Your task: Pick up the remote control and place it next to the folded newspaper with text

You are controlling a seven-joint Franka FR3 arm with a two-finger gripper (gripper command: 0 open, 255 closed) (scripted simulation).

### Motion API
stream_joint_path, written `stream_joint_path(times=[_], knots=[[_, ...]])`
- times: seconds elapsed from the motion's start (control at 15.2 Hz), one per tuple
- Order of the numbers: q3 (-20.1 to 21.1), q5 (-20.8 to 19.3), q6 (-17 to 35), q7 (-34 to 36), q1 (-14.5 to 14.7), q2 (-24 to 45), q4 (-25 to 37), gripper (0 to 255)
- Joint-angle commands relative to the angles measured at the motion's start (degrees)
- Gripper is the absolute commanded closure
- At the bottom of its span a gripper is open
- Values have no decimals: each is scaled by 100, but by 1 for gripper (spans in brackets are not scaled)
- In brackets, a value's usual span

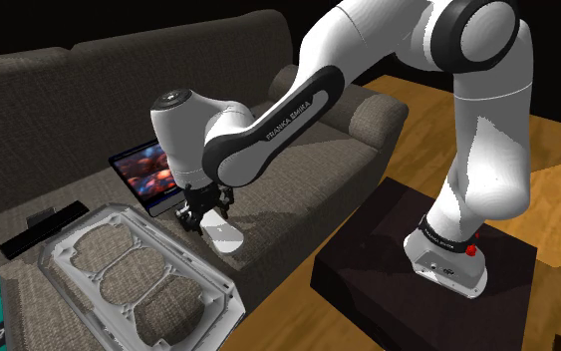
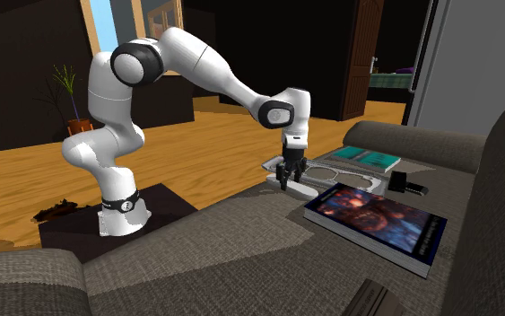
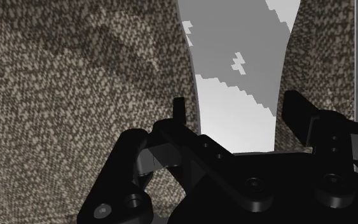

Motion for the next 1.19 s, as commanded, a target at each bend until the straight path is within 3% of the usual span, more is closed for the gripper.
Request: stream_joint_path(times=[0.0, 1.12], knots=[[0, 0, 1, 0, 0, -1, 1, 255], [162, 333, -877, -219, -98, -474, 477, 255]])
